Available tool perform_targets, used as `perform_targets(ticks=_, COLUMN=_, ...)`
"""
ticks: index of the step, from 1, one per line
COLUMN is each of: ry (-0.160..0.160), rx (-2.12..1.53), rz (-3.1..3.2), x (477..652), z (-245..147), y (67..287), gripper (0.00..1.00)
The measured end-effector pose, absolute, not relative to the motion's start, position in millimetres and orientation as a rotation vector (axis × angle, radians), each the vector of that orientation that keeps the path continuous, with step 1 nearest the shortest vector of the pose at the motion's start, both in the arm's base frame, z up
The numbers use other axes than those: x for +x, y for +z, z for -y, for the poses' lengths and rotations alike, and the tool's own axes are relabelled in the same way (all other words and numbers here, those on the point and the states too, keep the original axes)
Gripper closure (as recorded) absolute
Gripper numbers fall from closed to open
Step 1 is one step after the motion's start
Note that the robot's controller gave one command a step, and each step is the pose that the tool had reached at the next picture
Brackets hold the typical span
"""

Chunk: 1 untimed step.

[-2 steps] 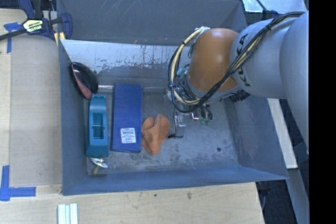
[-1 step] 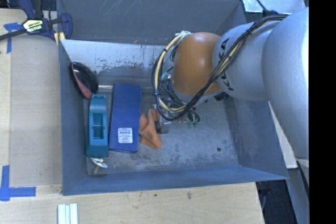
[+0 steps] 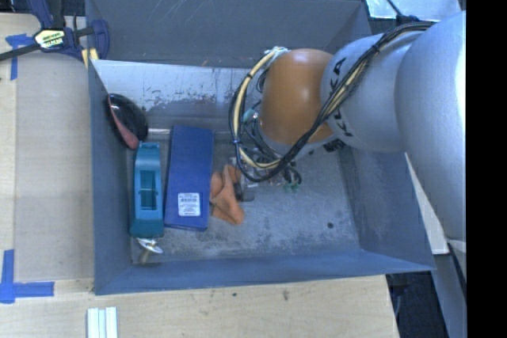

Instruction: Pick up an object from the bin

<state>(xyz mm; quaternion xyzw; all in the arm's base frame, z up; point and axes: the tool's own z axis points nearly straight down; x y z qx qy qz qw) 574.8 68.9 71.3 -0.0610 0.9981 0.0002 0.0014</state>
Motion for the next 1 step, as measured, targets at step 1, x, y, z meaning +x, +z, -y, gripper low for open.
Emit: perform_targets(ticks=1, ry=0.000, rx=-0.229, rz=-3.124, x=554.0, z=-44.6, y=271.2, gripper=1.00)
